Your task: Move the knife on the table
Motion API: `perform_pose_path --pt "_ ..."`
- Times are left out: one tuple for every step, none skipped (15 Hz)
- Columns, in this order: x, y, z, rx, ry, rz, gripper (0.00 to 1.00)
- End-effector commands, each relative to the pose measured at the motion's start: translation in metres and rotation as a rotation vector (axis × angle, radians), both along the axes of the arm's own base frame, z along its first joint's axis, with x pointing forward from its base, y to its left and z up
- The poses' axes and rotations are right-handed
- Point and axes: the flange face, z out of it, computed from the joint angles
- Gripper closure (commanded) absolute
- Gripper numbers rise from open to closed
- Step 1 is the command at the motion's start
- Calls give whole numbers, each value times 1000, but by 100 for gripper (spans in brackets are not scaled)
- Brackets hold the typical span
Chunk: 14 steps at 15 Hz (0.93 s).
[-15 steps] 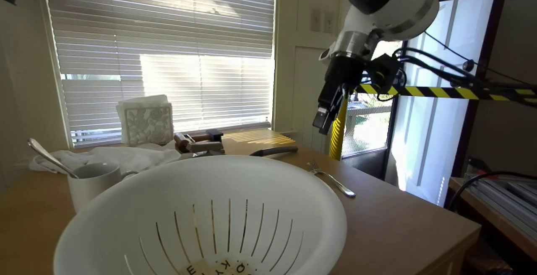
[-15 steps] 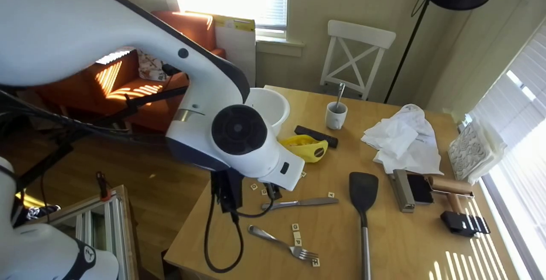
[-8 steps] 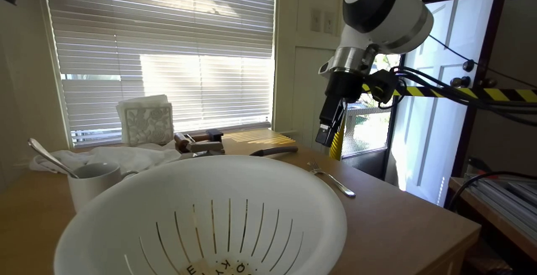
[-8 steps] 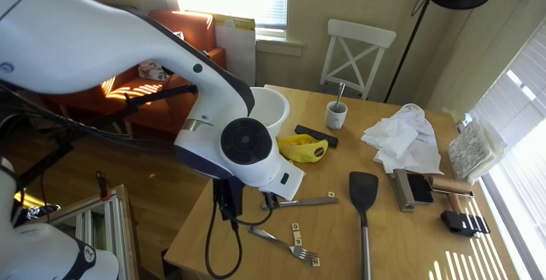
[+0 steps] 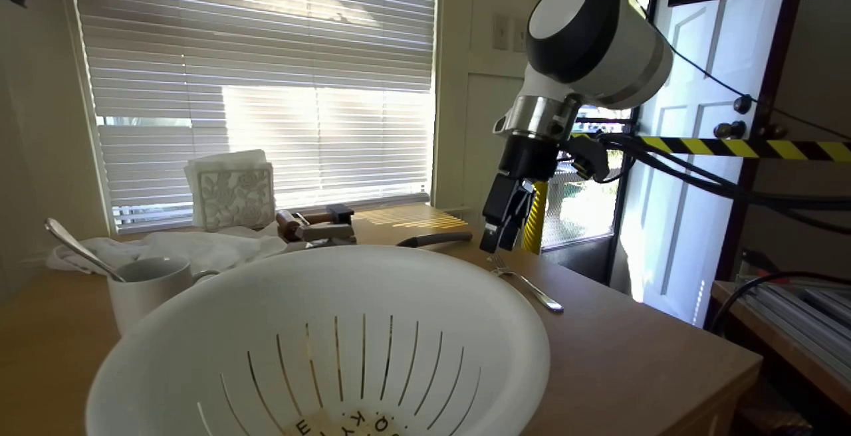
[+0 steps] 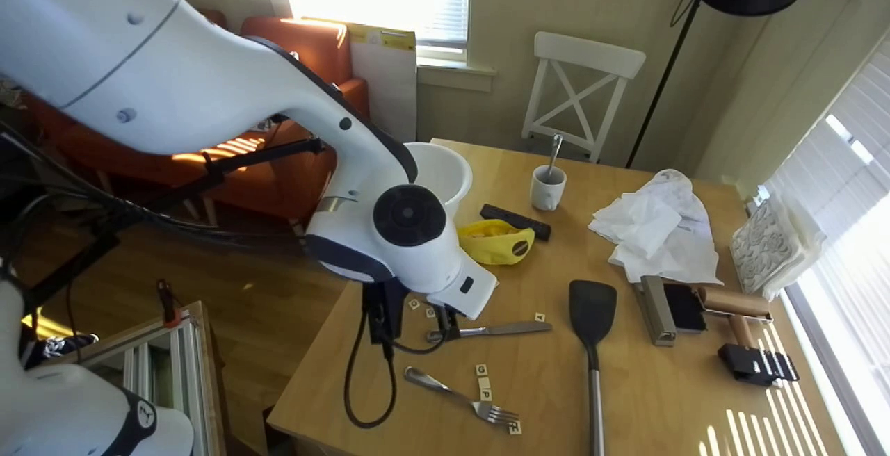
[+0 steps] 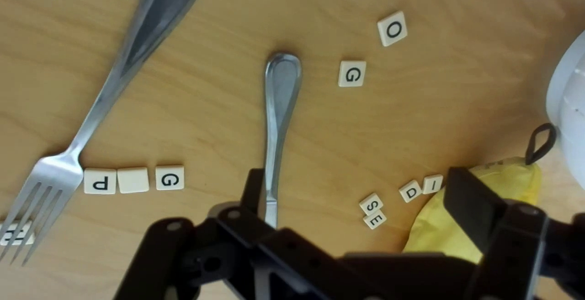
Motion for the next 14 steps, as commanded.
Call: perform_pose_path --pt "21 13 -26 -105 0 -95 0" --pt "22 14 -34 -130 6 -118 0" --pt "23 14 -41 -146 13 -133 0" --pt "24 13 -45 -145 21 -143 0" --pt "25 12 -49 -140 32 -153 0" --pt "26 10 -50 -130 35 -159 0" --pt "28 9 -50 -113 36 -153 0" --pt "31 8 -48 -98 29 -147 0" --pt "33 8 -44 -72 20 -130 0" --pt "36 7 -40 -54 2 -121 0" --pt "40 6 -37 -28 -12 -112 0" --pt "42 3 -36 -3 -19 -100 0" --pt "42 -1 -39 17 -15 -87 0" --pt "42 -7 -41 35 -17 -79 0"
